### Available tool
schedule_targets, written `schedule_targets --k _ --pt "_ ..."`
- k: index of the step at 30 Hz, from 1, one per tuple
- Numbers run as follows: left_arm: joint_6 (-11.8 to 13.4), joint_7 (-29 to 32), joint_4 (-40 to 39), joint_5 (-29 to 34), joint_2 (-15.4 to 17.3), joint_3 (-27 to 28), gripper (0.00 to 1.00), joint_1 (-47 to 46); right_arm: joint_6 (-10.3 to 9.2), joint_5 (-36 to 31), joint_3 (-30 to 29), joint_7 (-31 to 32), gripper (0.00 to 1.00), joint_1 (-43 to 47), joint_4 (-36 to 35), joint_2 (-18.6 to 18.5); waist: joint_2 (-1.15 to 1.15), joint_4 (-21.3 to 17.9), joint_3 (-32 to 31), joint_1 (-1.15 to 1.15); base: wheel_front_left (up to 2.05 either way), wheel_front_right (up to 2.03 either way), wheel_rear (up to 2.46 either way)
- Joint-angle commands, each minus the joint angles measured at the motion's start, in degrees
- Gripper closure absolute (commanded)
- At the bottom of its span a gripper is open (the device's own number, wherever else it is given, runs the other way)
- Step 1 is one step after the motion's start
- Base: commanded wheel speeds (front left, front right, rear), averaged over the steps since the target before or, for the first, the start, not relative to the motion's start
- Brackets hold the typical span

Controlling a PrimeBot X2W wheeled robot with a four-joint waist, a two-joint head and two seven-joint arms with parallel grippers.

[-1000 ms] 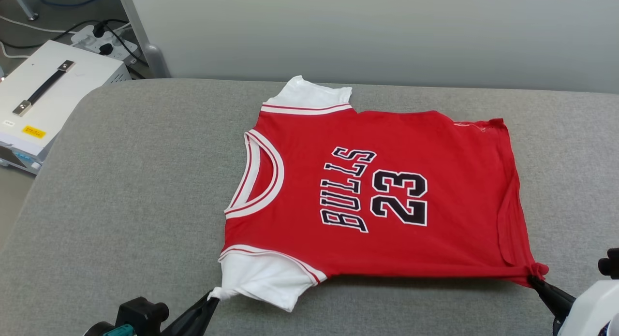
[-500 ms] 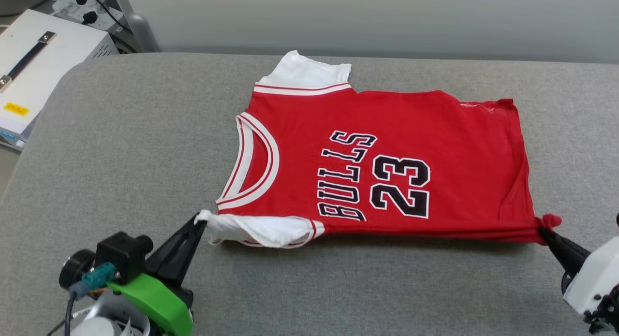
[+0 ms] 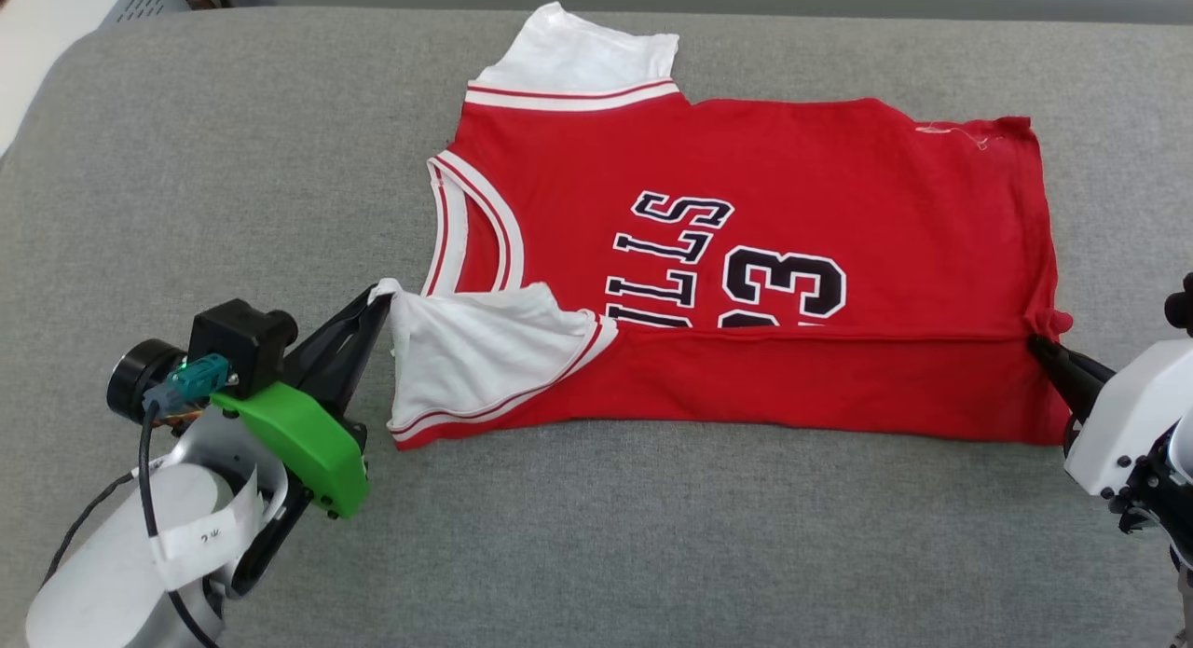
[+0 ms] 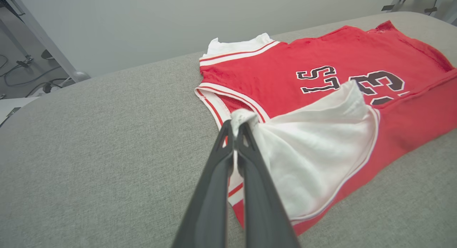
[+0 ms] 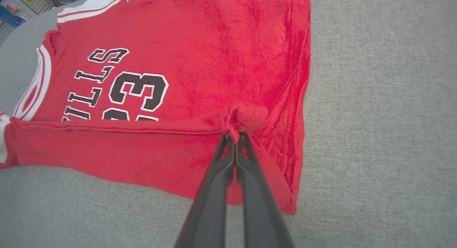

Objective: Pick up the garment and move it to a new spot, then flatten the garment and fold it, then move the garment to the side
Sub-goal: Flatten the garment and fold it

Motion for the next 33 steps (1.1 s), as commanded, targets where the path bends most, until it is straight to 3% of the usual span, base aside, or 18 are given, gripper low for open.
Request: schedule_targets --k 1,12,13,14,18,22,28,33 --pt "-0.63 0.12 1.42 0.84 -0.67 -0.39 1.00 -2.05 -0.04 -0.57 0.33 -0.20 1.00 -1.31 0.81 -0.22 0.68 -0.16 2.30 0.00 0.00 0.00 0.00" --pt "-2.80 -0.63 11.86 2.09 -4.12 -3.23 1.00 -9.14 -0.04 -2.01 2.10 -3.26 1.00 -5.08 6.31 -0.83 0.68 -0.49 5.10 0.00 0.00 0.00 0.00" --pt "-2.73 -0.89 13.03 2.00 -4.58 -3.16 0.55 -9.61 -0.04 -2.38 2.04 -4.21 0.56 -5.52 6.78 -0.80 0.68 -0.46 5.15 0.00 0.00 0.00 0.00" --pt "-2.71 -1.11 13.90 2.14 -4.87 -3.25 0.00 -9.99 -0.04 -2.57 1.78 -4.91 0.00 -5.84 7.37 -0.61 0.68 -0.43 5.14 0.00 0.00 0.00 0.00" --pt "-2.26 -3.27 17.59 2.54 -6.37 -3.20 0.00 -11.10 -0.04 -2.46 2.43 -7.62 0.00 -6.89 8.73 -0.43 0.68 -0.22 4.26 0.00 0.00 0.00 0.00" --pt "0.16 -7.18 19.20 0.31 -8.35 -0.52 0.00 -9.62 -0.04 -1.39 2.03 -9.55 0.00 -7.10 9.27 -0.04 0.68 -0.32 2.40 0.00 0.00 0.00 0.00" --pt "3.87 -9.38 16.43 -1.54 -8.95 2.01 0.00 -4.72 -0.04 -2.72 3.23 -12.61 0.00 -5.93 7.09 -1.39 0.68 -0.02 -0.20 0.00 0.00 0.00 0.00" --pt "7.07 -9.39 12.16 -3.09 -9.09 3.42 0.00 -0.46 -0.04 -7.49 3.69 -16.08 0.00 -3.59 6.27 -3.33 0.68 0.33 -1.62 0.00 0.00 0.00 0.00"
